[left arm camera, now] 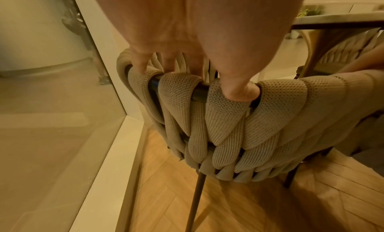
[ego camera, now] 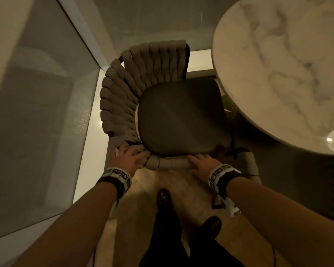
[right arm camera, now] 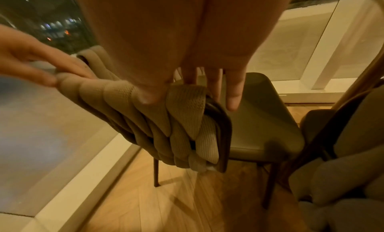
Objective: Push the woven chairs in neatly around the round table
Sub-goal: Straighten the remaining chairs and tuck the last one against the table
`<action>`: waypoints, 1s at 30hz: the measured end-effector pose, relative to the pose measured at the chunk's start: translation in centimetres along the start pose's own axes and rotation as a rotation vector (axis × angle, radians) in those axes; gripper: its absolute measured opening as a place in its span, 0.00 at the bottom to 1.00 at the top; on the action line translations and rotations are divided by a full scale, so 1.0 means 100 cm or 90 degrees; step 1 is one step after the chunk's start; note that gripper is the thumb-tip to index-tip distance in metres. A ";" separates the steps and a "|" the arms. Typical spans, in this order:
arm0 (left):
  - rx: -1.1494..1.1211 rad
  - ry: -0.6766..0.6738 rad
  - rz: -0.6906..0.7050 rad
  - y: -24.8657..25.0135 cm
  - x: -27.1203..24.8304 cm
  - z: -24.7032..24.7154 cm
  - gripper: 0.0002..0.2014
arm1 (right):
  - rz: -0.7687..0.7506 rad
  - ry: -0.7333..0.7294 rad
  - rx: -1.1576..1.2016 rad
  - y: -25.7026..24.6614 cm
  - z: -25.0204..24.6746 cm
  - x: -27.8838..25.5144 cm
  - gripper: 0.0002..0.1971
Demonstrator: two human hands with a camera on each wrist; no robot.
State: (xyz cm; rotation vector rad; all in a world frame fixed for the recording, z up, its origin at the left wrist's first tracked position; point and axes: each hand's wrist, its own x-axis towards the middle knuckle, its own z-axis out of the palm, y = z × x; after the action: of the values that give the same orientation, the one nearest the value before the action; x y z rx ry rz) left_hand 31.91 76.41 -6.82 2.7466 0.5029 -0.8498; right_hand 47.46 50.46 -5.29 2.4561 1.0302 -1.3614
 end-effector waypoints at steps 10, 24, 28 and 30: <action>0.055 0.000 0.040 -0.002 0.030 -0.017 0.24 | 0.126 0.036 0.091 0.006 -0.010 0.021 0.24; 0.049 0.010 0.066 -0.002 0.083 -0.048 0.22 | 0.149 0.073 0.135 0.023 -0.042 0.045 0.27; 0.066 0.002 0.061 -0.003 0.087 -0.050 0.23 | 0.153 0.081 0.151 0.021 -0.043 0.045 0.28; 0.075 0.004 0.067 -0.004 0.087 -0.049 0.23 | 0.155 0.090 0.153 0.019 -0.043 0.044 0.28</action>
State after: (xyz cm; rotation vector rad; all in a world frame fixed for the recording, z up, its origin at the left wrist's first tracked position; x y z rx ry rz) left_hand 40.91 80.51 -7.96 2.8534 0.3163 -0.8723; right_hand 53.20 53.11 -6.68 2.7751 0.5932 -1.3162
